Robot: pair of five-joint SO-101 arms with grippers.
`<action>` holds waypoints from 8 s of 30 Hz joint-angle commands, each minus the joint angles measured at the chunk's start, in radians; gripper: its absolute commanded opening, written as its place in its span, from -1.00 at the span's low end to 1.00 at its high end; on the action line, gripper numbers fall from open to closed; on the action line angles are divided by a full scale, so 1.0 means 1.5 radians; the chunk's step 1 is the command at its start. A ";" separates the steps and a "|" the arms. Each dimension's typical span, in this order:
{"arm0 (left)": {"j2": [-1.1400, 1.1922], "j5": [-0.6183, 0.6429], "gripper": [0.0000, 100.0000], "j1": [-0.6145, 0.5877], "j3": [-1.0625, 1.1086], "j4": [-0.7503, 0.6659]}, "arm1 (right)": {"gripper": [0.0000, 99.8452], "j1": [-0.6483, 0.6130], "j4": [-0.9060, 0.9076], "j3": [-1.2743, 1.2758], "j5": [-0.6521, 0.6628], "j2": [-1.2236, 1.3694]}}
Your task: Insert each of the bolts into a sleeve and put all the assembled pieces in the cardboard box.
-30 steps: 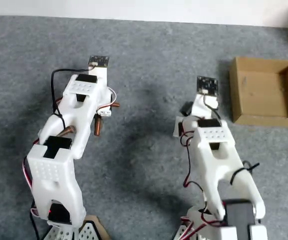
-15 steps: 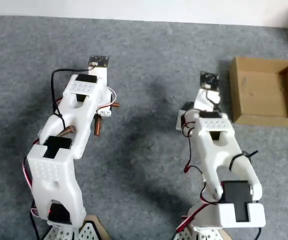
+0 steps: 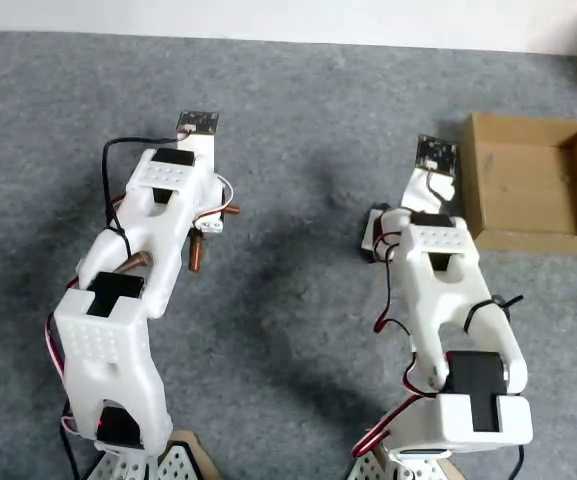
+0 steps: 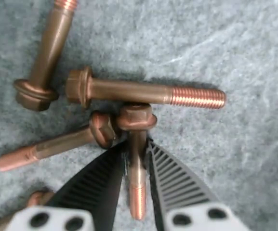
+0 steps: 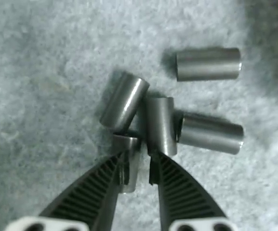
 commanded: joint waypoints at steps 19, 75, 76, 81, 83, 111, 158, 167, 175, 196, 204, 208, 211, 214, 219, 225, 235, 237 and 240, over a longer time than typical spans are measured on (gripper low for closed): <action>-0.004 0.004 -0.97 -0.011 -0.008 -0.013 | -0.70 -0.036 0.003 -0.029 -0.011 0.060; -0.005 0.133 -0.99 0.091 0.014 -0.057 | -0.99 -0.067 -0.205 0.302 0.143 -0.342; -0.005 0.133 -0.99 0.093 0.018 -0.066 | -0.99 -0.069 -0.205 0.302 0.144 -0.342; -0.010 0.136 -0.99 0.095 0.039 -0.097 | -0.99 -0.102 -0.260 0.354 0.197 -0.349; -0.010 0.137 -0.99 0.094 0.046 -0.102 | -0.99 -0.110 -0.297 0.381 0.207 -0.352; -0.305 0.131 -0.99 0.098 0.541 -0.695 | -0.99 -0.164 -0.349 0.709 0.087 -0.866; -0.708 0.308 -0.99 0.143 0.617 -0.673 | -0.99 -0.422 -0.314 0.815 0.154 -1.037; -0.753 0.308 -0.99 0.143 0.639 -0.675 | -0.99 -0.436 -0.389 0.815 0.340 -1.037; -0.791 0.307 -0.99 0.141 0.655 -0.674 | -0.99 -0.420 -0.400 0.815 0.275 -1.037; -1.074 0.271 -0.99 0.214 0.800 -0.694 | -0.99 -0.342 -0.383 0.815 0.215 -1.037; -1.076 0.176 -0.99 0.276 0.884 -0.828 | -0.99 -0.341 -0.383 0.815 0.214 -1.037; -1.077 0.176 -0.99 0.275 0.875 -0.832 | -0.99 -0.342 -0.382 0.815 0.214 -1.037; -1.077 0.178 -0.99 0.274 0.854 -0.832 | -0.99 -0.342 -0.382 0.815 0.214 -1.037; -1.077 0.180 -0.99 0.275 0.846 -0.832 | -0.99 -0.342 -0.382 0.815 0.214 -1.037; -1.077 0.180 -0.99 0.276 0.845 -0.868 | -0.99 -0.365 -0.371 0.815 0.213 -1.036; -1.077 0.180 -0.99 0.277 0.843 -0.882 | -0.99 -0.378 -0.364 0.815 0.213 -1.036; -1.077 0.222 -0.99 0.277 0.855 -0.878 | -0.99 -0.374 -0.366 0.815 0.216 -1.037; -1.077 0.223 -0.99 0.281 0.860 -0.878 | -0.99 -0.374 -0.368 0.815 0.216 -1.037; -1.077 0.222 -0.99 0.275 0.868 -0.878 | -0.99 -0.363 -0.368 0.815 0.216 -1.040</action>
